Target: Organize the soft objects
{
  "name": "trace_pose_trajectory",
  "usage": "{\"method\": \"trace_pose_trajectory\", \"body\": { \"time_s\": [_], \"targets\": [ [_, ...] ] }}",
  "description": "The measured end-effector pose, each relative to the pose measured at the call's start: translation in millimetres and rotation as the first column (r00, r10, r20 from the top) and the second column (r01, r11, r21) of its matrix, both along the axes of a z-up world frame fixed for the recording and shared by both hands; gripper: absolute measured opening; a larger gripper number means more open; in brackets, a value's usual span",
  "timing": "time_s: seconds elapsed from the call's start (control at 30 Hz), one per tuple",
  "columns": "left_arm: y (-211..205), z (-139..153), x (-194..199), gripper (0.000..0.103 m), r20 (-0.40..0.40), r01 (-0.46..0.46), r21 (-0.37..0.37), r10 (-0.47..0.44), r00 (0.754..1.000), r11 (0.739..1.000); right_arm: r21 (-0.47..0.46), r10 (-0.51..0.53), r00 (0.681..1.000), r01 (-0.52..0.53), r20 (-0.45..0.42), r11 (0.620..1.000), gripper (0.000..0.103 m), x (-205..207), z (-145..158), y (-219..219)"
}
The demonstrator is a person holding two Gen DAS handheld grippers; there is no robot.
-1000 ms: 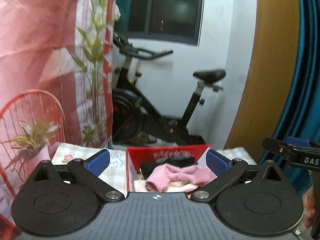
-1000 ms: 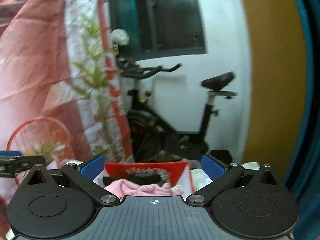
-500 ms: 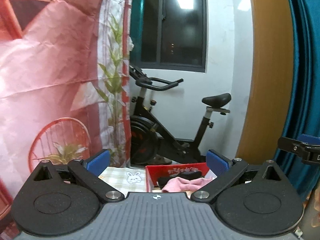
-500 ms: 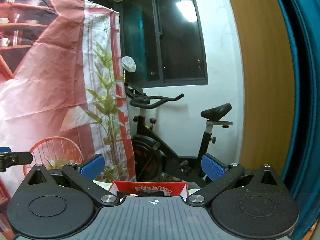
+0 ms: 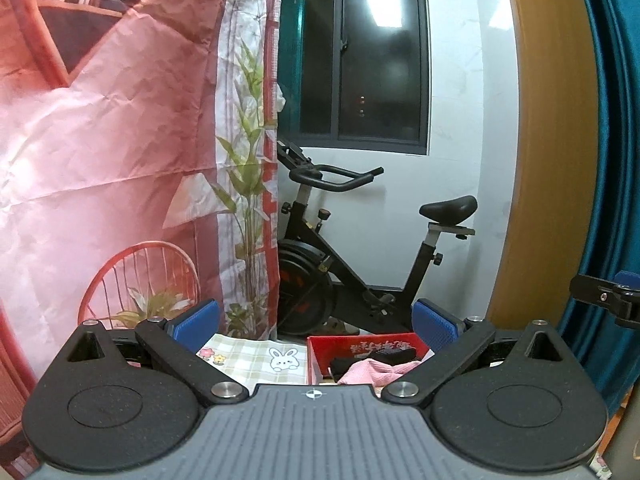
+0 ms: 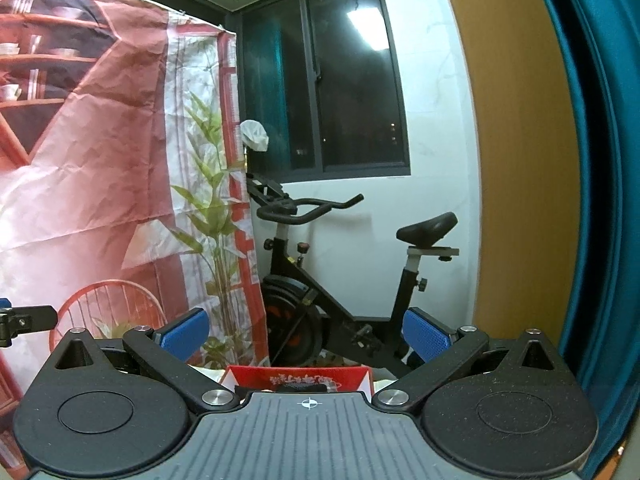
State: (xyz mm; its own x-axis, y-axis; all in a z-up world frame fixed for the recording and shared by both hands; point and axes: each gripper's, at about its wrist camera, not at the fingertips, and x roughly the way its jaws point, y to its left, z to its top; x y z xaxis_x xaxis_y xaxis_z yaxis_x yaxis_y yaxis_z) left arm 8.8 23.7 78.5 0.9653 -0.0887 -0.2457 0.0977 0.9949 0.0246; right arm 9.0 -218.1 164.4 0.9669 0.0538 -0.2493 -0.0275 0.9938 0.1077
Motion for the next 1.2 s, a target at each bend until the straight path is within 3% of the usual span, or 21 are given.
{"method": "trace_pose_trajectory", "body": {
  "time_s": [0.17, 1.2],
  "targets": [
    [3.1, 0.4, -1.5, 0.103, -0.001, 0.01, -0.023, -0.01, 1.0, 1.0, -0.009, -0.001, 1.0, 0.001, -0.001, 1.0, 0.103, 0.9, 0.2, -0.3],
    [1.6, 2.0, -2.9, 0.103, 0.01, -0.01, 0.002, 0.01, 1.0, 1.0, -0.01, -0.007, 1.0, 0.006, -0.015, 1.0, 0.103, 1.0, -2.1, -5.6]
  ]
}}
